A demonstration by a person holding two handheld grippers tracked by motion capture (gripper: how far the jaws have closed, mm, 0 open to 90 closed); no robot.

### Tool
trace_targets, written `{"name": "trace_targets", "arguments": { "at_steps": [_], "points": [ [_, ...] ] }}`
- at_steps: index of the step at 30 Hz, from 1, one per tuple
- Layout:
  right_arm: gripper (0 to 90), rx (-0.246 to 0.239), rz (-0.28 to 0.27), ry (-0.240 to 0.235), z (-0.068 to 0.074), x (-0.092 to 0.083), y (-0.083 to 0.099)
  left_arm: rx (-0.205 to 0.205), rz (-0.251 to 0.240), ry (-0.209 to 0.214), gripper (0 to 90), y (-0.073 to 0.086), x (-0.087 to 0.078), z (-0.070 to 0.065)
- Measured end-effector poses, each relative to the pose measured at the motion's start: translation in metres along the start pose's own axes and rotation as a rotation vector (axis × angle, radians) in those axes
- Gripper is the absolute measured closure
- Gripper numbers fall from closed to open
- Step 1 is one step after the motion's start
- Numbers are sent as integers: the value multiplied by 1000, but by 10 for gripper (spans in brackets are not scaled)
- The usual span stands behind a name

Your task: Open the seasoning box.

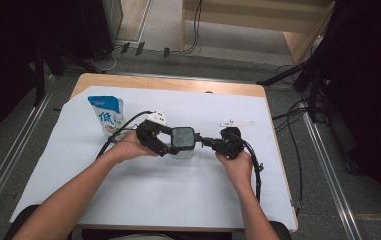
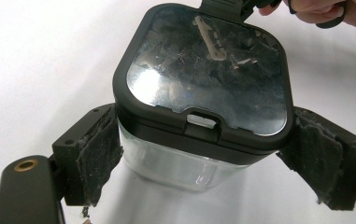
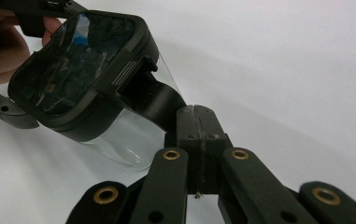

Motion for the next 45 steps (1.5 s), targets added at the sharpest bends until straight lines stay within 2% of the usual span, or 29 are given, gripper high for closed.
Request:
{"name": "trace_targets", "arguments": {
  "at_steps": [4, 14, 20, 26, 28, 30, 32, 39, 45],
  "points": [
    [900, 0, 0, 1, 0, 0, 0, -14, -18, 10, 156, -1, -3, 0],
    [900, 2, 1, 1, 0, 0, 0, 13, 4, -5, 164, -7, -6, -1],
    [900, 1, 2, -2, 0, 0, 0, 12, 9, -5, 164, -12, -10, -1],
    [900, -4, 4, -4, 0, 1, 0, 10, -3, 6, 165, -15, -16, 0],
    [900, -3, 7, -6, 0, 1, 0, -3, -27, 18, 174, -16, -20, 0],
    [900, -2, 5, -6, 0, 1, 0, -3, -34, 24, 207, -16, -24, 1],
    [900, -2, 7, -5, 0, 1, -1, -10, -42, 18, 285, -17, -27, 3],
    [900, -1, 7, -6, 0, 1, -1, 10, -18, -4, 418, -24, -31, 3],
    [900, -3, 7, -6, 0, 1, -1, 4, -17, 11, 538, -29, -35, 5]
  ]
}}
Point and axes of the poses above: each handheld gripper's, and its own axes: x roughly forward along the jaws, y roughly out of its underside, z roughly to its left, the point moved 2 cm from there along x, roughly forward along the jaws, and after that the axes turned 7 degrees about -y, right-handed, at the moved point
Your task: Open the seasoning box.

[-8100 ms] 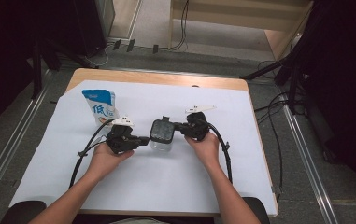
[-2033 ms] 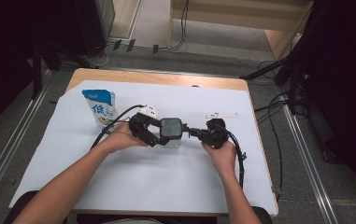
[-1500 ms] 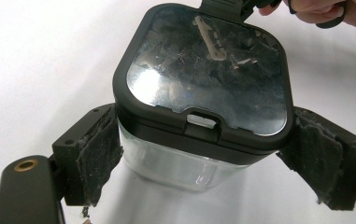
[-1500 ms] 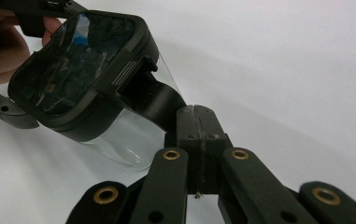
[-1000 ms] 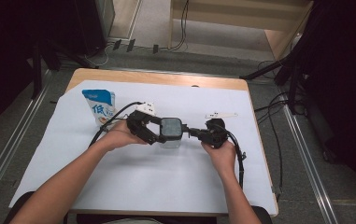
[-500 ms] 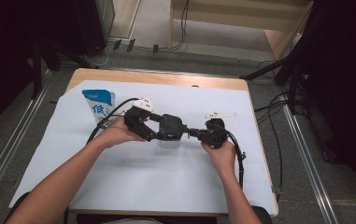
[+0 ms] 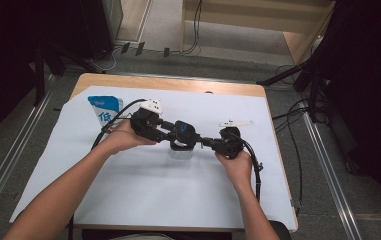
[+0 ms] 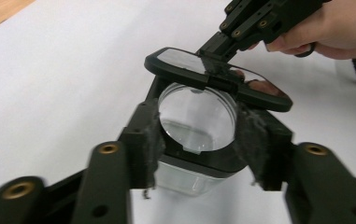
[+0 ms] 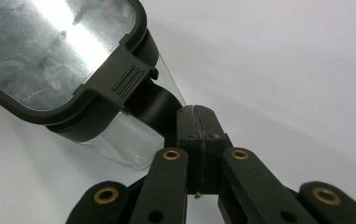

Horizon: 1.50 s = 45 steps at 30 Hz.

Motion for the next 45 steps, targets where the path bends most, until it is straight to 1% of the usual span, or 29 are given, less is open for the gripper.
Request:
{"name": "trace_targets", "arguments": {
  "at_steps": [1, 2, 3, 4, 5, 6, 9, 11, 13, 15, 19, 21, 22, 24, 26, 29, 30, 31, 32, 36, 40, 43, 45],
  "points": [
    [900, 0, 0, 0, 0, 0, 0, -1, -1, 2, 559, -1, 0, 0],
    [900, -2, 0, -1, 0, 0, 0, -6, 13, 10, 571, -2, -1, 0],
    [900, 5, 1, 0, 0, 0, 0, -8, 16, 17, 606, -2, -1, 0],
    [900, 5, 1, -1, 0, 0, 0, -12, 21, 17, 618, -4, -1, -1],
    [900, 4, 1, -1, 0, 0, 0, -5, 35, 15, 638, -5, -1, -1],
    [900, 4, 1, -1, 0, 0, 0, -5, 35, 9, 673, -6, -1, -2],
    [900, 3, 1, 1, 0, 0, 0, -18, 26, 33, 741, -11, -1, -5],
    [900, 6, 1, 0, 0, 0, 0, -11, 34, 41, 783, -14, 0, -6],
    [900, 6, -1, 0, 0, 0, 0, -20, 45, 47, 819, -16, 2, -6],
    [900, 6, -2, -1, 0, 0, 0, -25, 43, 48, 848, -18, 4, -6],
    [900, 15, -10, -2, 0, 1, 0, -31, 4, 56, 873, -24, 9, -7],
    [900, 20, -11, -4, 0, 2, 0, -37, 14, 65, 885, -27, 12, -7],
    [900, 23, -14, -4, 1, 3, 0, -39, 15, 57, 891, -28, 14, -8],
    [900, 22, -14, -4, 2, 3, 0, -44, 25, 59, 895, -31, 17, -8],
    [900, 23, -15, -1, 2, 4, 0, -43, 26, 59, 898, -34, 19, -9],
    [900, 23, -18, 0, 3, 4, 0, -51, 30, 60, 899, -38, 24, -9],
    [900, 23, -17, -1, 3, 4, 0, -57, 33, 67, 900, -39, 25, -10],
    [900, 24, -18, 2, 4, 4, 1, -52, 34, 67, 900, -40, 27, -10],
    [900, 23, -19, 2, 4, 4, 1, -60, 27, 72, 900, -41, 29, -10],
    [900, 21, -22, 4, 4, 4, 2, -56, 38, 80, 900, -41, 35, -11],
    [900, 29, -29, 8, 5, 4, 3, -52, 47, 72, 900, -41, 41, -12],
    [900, 36, -34, 9, 5, 5, 3, -47, 48, 79, 900, -43, 44, -12],
    [900, 34, -35, 14, 5, 5, 3, -40, 53, 74, 900, -44, 46, -12]
  ]
}}
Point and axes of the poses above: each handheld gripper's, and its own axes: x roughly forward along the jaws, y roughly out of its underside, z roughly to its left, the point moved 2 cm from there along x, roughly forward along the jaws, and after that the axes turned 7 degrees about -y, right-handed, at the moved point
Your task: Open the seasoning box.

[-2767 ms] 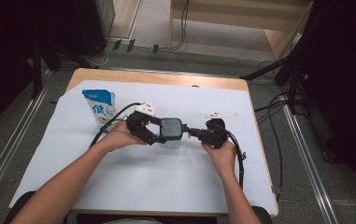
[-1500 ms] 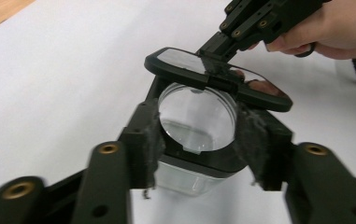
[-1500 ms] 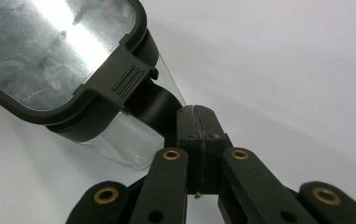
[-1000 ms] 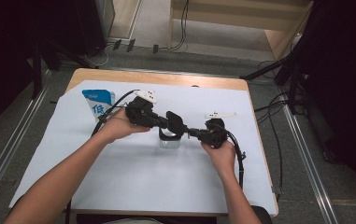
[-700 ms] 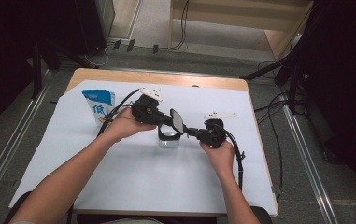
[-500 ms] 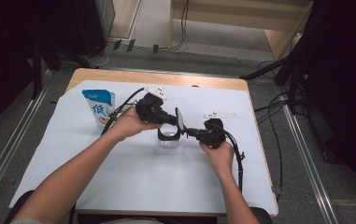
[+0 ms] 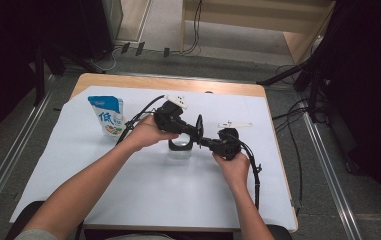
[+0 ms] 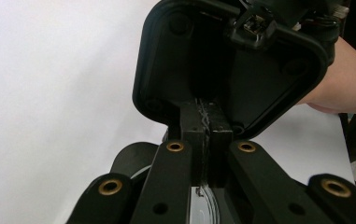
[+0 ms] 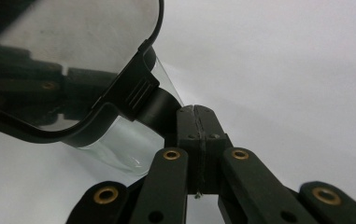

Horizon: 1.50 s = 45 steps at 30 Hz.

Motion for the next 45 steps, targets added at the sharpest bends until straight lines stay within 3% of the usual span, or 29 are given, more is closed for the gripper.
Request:
{"name": "trace_targets", "arguments": {
  "at_steps": [25, 31, 36, 45],
  "points": [
    [900, -14, -1, 15, 2, 1, 0, -5, 8, -3, 890, 1, 5, 3],
    [900, -19, 4, 2, 1, 0, -1, -15, -2, 0, 854, 0, -3, 3],
    [900, -25, -3, 1, 0, -7, -2, 1, -22, -12, 795, 1, -17, 2],
    [861, -38, -6, 0, 1, -16, -1, 6, -42, -17, 743, 14, -37, 4]
  ]
}}
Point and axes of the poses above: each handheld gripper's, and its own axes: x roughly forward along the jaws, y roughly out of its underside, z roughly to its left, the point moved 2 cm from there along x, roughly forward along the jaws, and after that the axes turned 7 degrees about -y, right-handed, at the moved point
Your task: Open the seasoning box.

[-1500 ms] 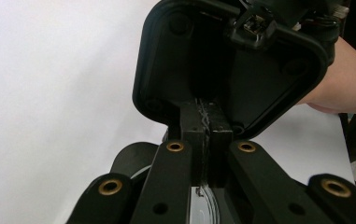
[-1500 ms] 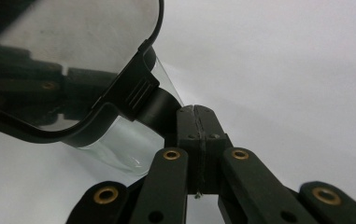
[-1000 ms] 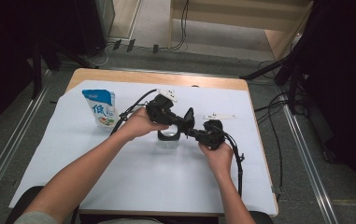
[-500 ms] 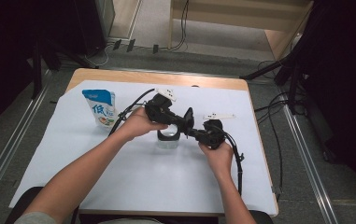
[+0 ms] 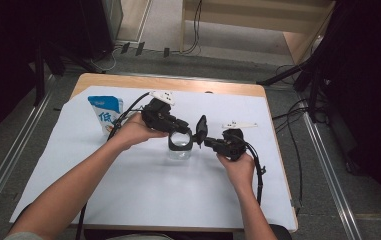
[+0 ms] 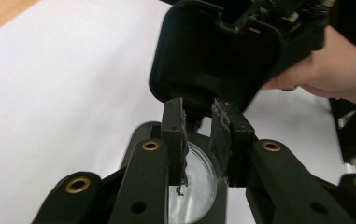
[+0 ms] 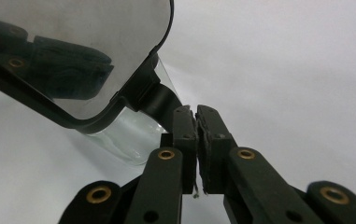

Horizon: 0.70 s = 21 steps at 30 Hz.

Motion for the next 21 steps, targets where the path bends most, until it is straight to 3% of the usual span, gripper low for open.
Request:
{"name": "trace_targets", "arguments": {
  "at_steps": [4, 6, 8, 13, 16, 18, 21],
  "points": [
    [825, -6, 0, -4, 0, -1, 0, -12, 11, -7, 633, 8, -5, 0],
    [807, -12, -4, -5, 0, -2, 1, -29, 25, 19, 594, 10, -8, 1],
    [790, -9, -11, -3, 0, -3, 2, -50, 30, 36, 580, 13, -11, 2],
    [752, -14, -25, 2, 0, -8, 6, -70, -10, 22, 527, 21, -21, 3],
    [731, -22, -35, 7, 1, -13, 5, -72, 26, 37, 507, 26, -25, 3],
    [710, -13, -56, 1, 2, -16, 6, -73, 31, 25, 492, 31, -27, 2],
    [694, -54, -55, 18, 5, -19, 7, -84, 16, 11, 473, 39, -30, 2]
  ]
}}
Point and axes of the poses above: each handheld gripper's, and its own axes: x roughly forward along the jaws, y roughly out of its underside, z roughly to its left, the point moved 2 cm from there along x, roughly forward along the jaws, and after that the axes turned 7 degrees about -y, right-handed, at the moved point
